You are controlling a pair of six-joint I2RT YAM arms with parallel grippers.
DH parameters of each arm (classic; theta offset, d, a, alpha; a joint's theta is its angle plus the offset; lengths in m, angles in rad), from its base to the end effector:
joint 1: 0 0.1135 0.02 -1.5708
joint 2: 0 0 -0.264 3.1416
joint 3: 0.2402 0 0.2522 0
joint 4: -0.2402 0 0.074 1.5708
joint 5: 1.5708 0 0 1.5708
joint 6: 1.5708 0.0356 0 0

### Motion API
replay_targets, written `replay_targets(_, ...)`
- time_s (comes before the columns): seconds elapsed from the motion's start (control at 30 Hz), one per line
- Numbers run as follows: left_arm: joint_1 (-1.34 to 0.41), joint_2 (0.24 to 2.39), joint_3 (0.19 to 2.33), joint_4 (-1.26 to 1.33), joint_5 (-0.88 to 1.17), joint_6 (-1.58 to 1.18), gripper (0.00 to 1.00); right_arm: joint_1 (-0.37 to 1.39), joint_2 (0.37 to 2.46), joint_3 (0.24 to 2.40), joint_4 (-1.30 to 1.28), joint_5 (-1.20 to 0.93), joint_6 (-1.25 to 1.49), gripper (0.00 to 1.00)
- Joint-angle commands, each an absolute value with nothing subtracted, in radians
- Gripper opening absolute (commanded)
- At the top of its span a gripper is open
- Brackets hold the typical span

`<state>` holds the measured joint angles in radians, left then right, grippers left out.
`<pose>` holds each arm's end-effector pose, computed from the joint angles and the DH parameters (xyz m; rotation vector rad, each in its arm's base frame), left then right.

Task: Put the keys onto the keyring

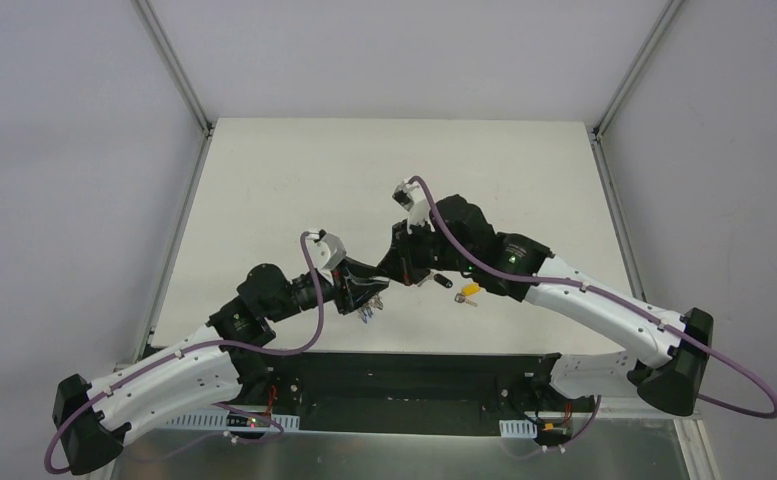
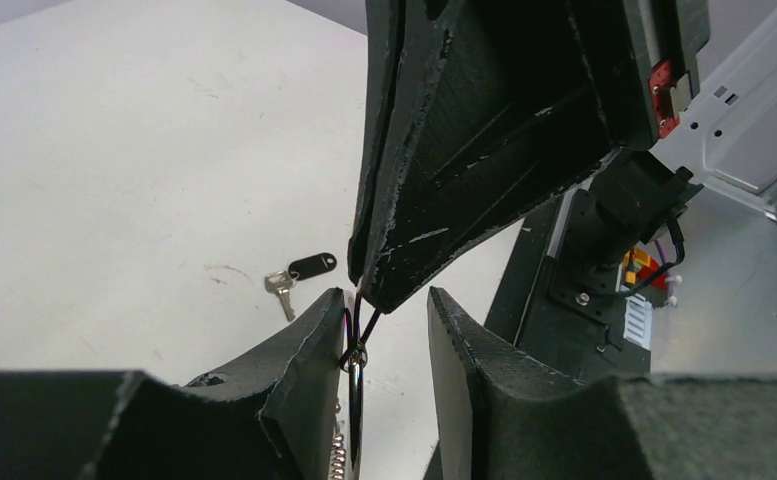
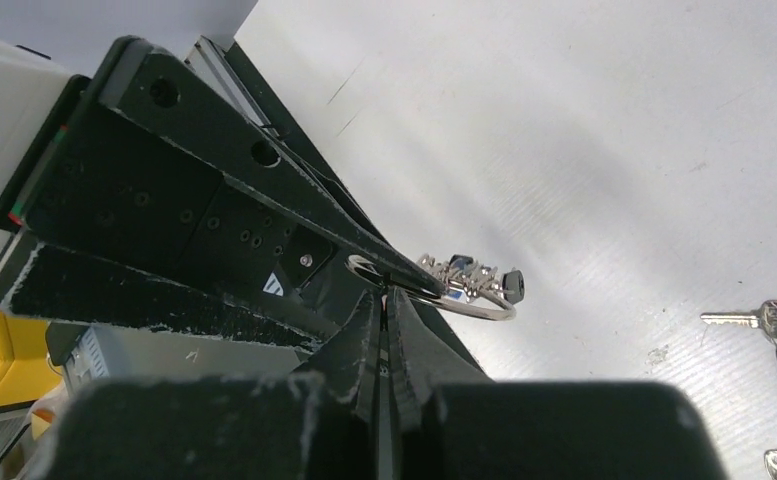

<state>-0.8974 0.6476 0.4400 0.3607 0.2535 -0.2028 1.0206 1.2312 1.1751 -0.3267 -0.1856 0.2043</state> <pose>0.0982 -0.1375 0.2975 0.7190 1.3325 -1.0757 0.1414 0.2430 0.3679 -0.9437 1.8537 0.9641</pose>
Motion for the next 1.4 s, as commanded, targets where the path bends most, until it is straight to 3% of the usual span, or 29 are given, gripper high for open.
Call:
replay_targets(0.0, -0.903, 0.641, 0.439, 0.442, 0.287, -0.127, 0.34, 1.027, 1.24, 1.255, -0.339, -0.147, 0.252, 0.0)
replay_targets(0.53, -0.902, 0.614, 0.383, 0.464, 0.279, 0.05, 0.28, 1.028, 1.327, 1.504, -0.704, -0.022, 0.316, 0.0)
replay_targets(1.37, -0.903, 0.632, 0.387, 0.55, 0.31, 0.081, 0.31, 1.029, 1.39, 1.553, -0.723, -0.063, 0.374, 0.0)
